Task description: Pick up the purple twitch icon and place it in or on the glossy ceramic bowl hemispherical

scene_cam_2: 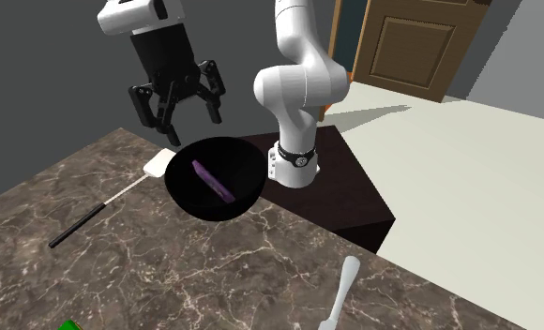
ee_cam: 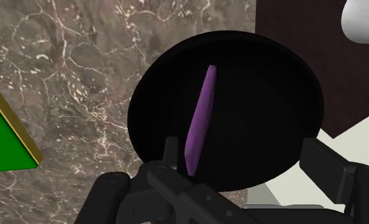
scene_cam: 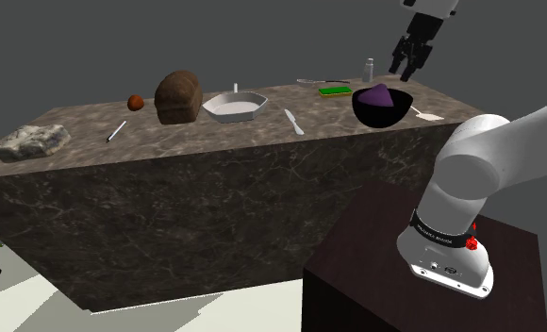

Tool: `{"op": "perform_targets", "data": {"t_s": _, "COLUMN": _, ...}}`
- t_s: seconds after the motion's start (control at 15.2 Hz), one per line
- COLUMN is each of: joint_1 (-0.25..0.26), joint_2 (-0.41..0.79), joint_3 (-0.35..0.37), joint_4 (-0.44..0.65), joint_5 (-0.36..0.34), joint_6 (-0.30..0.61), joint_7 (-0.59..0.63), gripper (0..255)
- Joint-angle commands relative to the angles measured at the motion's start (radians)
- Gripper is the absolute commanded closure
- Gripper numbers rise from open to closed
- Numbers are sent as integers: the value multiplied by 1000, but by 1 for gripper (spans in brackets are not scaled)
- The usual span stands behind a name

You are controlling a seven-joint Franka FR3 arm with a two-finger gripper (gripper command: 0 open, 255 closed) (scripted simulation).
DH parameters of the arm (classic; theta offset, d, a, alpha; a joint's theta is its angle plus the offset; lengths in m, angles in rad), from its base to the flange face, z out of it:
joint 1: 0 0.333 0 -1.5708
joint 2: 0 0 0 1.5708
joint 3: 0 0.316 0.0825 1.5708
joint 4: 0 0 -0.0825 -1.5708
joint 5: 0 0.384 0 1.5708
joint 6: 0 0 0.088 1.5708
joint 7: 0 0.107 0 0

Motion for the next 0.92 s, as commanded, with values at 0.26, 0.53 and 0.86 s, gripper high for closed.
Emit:
{"op": "perform_targets", "data": {"t_s": 0.26, "joint_1": 8, "joint_2": 10, "joint_3": 17, "joint_4": 107, "joint_5": 17, "joint_6": -96, "joint_7": -7, "gripper": 0}}
{"op": "perform_targets", "data": {"t_s": 0.53, "joint_1": 11, "joint_2": 15, "joint_3": 20, "joint_4": 136, "joint_5": 21, "joint_6": -120, "joint_7": -9, "gripper": 0}}
{"op": "perform_targets", "data": {"t_s": 0.86, "joint_1": 11, "joint_2": 15, "joint_3": 20, "joint_4": 136, "joint_5": 21, "joint_6": -120, "joint_7": -8, "gripper": 0}}
